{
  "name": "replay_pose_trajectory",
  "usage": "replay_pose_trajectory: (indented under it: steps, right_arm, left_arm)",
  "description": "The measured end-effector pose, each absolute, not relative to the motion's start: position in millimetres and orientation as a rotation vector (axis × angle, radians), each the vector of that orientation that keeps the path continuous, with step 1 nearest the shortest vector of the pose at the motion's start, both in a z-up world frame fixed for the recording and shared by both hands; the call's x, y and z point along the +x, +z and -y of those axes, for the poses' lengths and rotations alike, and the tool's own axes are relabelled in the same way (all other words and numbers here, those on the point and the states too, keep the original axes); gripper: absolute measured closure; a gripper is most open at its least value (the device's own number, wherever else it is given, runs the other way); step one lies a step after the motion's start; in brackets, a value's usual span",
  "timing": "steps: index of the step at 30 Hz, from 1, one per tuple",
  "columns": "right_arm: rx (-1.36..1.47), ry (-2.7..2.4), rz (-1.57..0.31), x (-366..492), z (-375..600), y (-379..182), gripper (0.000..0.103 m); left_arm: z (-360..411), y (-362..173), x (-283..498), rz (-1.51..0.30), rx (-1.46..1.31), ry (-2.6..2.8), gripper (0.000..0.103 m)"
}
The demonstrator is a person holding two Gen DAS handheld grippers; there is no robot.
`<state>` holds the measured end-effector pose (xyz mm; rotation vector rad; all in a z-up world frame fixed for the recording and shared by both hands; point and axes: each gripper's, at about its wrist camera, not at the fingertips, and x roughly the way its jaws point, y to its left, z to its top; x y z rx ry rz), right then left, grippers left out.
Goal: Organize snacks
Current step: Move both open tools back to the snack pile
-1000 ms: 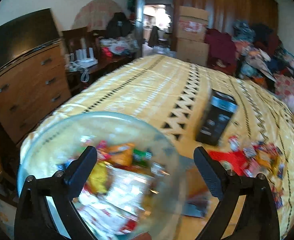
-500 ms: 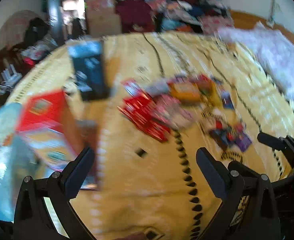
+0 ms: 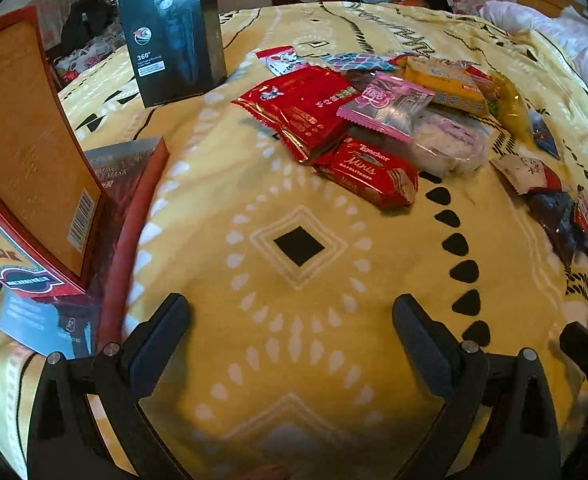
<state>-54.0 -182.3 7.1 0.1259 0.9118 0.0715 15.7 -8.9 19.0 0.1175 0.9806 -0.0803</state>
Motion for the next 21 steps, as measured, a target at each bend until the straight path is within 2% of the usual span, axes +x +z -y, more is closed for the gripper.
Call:
replay_pose_trajectory:
  steps: [2, 21]
  right_arm:
    - [0.122, 0.073, -0.905, -52.9, 182.6, 4.1, 0.0]
    - [0.044, 0.04, -0.862, -49.3, 177.3, -11.0, 0.0]
  left_arm:
    - [9.5, 15.1, 17.1, -0.98, 0.115, -0.081, 0.001]
    - [8.0, 8.7, 19.3, -0.951, 0.085, -0.097, 0.0]
